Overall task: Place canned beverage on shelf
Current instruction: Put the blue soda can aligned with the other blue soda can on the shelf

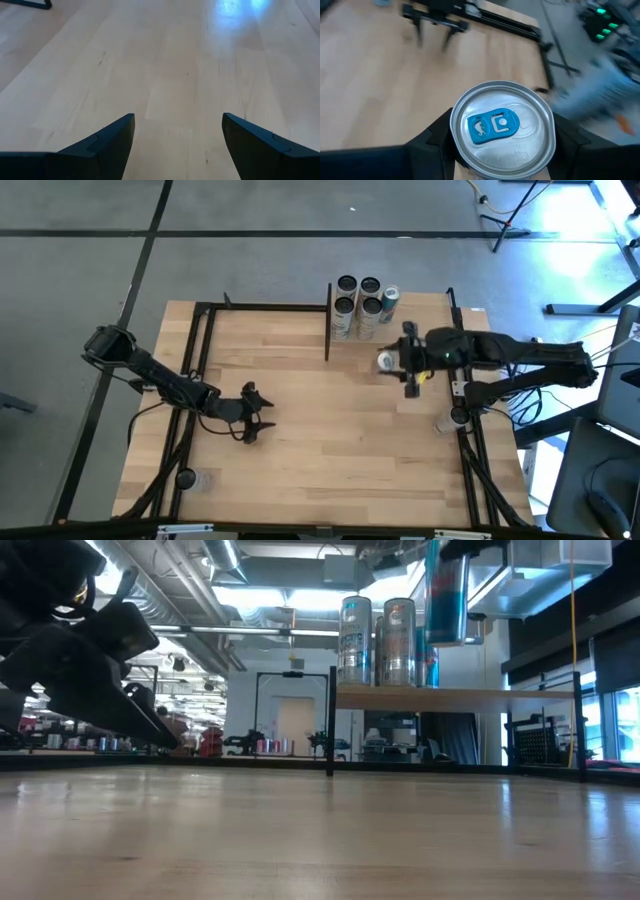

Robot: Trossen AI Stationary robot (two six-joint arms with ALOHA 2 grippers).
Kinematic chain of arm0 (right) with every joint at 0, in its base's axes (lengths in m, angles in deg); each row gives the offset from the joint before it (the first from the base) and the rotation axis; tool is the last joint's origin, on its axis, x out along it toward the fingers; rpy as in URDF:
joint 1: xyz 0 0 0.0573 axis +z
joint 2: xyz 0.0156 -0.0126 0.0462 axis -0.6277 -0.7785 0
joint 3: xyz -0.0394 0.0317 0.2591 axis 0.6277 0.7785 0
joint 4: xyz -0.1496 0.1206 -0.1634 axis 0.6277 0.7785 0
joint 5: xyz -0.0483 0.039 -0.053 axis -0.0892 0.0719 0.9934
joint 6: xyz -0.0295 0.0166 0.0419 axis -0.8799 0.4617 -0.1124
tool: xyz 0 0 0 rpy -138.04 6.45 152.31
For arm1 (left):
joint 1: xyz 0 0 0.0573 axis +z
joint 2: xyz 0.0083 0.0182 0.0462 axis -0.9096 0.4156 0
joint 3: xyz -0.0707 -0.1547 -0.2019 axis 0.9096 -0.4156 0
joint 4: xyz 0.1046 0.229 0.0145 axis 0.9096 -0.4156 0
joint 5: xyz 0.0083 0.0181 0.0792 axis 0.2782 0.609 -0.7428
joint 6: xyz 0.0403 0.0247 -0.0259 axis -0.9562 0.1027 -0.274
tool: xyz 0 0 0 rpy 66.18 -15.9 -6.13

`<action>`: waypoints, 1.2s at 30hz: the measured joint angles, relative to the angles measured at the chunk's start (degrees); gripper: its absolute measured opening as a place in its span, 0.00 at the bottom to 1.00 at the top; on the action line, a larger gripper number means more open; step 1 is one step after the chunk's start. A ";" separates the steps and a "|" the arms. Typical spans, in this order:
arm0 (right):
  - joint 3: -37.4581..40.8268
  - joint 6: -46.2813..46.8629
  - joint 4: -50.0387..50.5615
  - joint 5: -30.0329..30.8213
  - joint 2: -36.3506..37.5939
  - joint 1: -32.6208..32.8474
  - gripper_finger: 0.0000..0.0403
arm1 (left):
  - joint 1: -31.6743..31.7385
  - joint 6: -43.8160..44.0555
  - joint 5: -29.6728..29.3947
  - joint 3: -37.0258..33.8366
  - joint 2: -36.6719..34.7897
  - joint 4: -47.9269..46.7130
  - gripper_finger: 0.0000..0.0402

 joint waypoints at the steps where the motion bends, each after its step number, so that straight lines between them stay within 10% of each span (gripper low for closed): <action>1: 0.00 -0.45 0.34 0.05 0.40 -1.57 0.49 | 0.00 0.13 -0.31 0.00 0.00 0.00 0.71; 20: 0.00 -7.10 2.01 -27.03 -1.38 -39.03 0.49 | 0.00 0.05 -0.97 0.00 -0.02 0.25 0.71; 36: 3.69 -9.58 -4.45 -34.61 -3.35 -44.92 0.49 | 0.00 0.11 -1.40 0.00 -0.02 0.27 0.71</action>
